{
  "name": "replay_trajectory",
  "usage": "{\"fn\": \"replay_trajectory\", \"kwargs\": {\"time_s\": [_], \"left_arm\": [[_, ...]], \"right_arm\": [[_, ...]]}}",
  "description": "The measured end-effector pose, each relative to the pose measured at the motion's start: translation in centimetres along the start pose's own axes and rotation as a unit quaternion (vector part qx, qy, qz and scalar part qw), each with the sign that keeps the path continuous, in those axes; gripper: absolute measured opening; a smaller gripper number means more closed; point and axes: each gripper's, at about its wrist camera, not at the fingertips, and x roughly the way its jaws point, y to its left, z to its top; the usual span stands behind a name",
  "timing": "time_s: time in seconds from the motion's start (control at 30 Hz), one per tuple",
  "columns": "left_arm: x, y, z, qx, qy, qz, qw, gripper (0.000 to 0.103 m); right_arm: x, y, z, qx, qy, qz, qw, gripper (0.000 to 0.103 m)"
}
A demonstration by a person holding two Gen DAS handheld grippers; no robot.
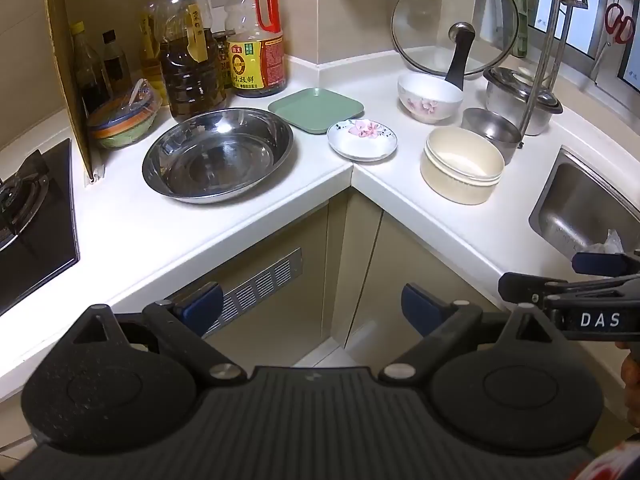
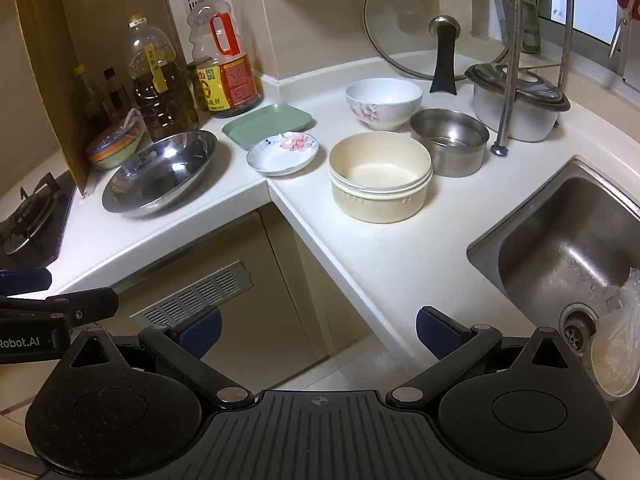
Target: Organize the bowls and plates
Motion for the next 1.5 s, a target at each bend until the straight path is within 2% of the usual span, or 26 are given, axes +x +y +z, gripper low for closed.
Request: {"fn": "replay_trajectory", "kwargs": {"time_s": [1.5], "left_arm": [[0.12,0.34,0.90,-0.010,0.003,-0.010,0.9999,0.095]], "right_arm": [[0.09,0.15,0.50,0.000,0.000,-0.002,1.000,0.103]]}}
